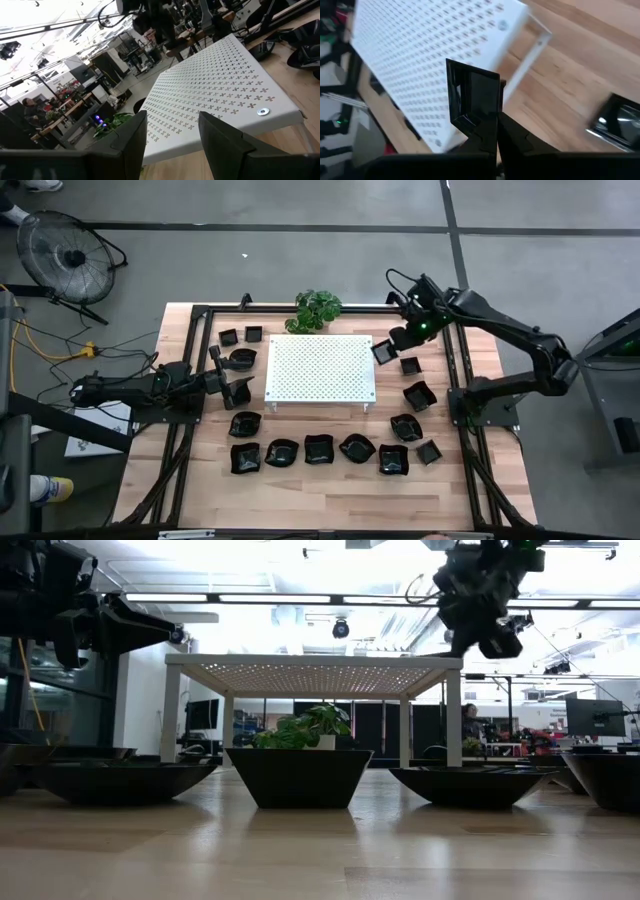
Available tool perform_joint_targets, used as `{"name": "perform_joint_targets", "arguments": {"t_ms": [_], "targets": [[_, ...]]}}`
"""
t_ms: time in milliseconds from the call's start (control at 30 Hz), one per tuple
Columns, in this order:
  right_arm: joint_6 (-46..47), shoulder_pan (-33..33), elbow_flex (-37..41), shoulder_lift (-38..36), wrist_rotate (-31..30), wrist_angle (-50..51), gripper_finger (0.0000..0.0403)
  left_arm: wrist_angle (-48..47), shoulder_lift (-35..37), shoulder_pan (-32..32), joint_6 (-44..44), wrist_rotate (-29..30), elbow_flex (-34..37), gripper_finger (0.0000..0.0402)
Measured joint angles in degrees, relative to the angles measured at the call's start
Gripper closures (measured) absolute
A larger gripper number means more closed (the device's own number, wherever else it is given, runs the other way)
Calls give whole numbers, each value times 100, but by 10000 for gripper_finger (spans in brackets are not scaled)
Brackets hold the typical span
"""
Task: Pick & Place Mini shaped plates
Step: Put the square plate on the shelf
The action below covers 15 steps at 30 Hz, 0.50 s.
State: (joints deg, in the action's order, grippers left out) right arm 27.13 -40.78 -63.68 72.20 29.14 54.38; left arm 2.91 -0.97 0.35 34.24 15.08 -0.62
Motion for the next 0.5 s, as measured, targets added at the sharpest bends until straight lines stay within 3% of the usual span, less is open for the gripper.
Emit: {"name": "perform_joint_targets", "arguments": {"t_ms": [300, 500], "targets": [[1821, 783, 129, 22, -584, -1006, 402, 1, 0, 1, 0, -1, 0, 227], [2912, 1099, 716, 24, -638, -2359, 403, 1, 0, 1, 0, -1, 0, 227]]}}
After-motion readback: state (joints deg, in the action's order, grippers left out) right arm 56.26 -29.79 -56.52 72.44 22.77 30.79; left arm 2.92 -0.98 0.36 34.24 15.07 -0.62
